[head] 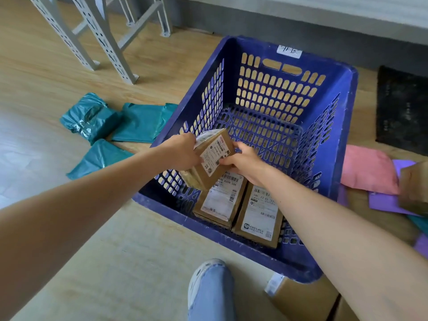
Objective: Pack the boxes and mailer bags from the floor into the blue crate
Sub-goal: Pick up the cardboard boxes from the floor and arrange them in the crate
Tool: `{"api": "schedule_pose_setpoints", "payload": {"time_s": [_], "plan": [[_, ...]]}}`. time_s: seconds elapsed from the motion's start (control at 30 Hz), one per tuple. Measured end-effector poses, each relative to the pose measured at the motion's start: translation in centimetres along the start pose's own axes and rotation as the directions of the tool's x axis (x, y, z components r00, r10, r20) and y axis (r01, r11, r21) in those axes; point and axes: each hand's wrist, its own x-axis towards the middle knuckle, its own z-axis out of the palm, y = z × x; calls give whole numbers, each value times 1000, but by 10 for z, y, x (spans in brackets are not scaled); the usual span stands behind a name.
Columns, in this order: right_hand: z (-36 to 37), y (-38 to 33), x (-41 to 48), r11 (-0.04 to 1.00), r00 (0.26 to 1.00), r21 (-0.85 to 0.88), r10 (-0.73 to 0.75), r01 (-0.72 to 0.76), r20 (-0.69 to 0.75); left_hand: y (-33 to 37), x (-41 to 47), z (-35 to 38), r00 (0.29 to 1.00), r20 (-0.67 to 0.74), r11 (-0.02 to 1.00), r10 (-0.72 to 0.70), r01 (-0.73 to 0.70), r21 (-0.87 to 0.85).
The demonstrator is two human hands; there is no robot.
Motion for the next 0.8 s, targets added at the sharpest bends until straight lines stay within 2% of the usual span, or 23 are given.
{"api": "schedule_pose_setpoints", "payload": {"time_s": [0.27,0.47,0.8], "plan": [[-4,3,15,999,1000,45,-8,8,-14,7,13,3,1000,-1,998,0,0,-70],[-3,5,20,999,999,47,0,-2,38,6,10,3,1000,4,1000,-9,9,3],[-8,2,24,999,999,30,-39,40,-32,13,14,5,999,-36,996,31,-34,-86]]}}
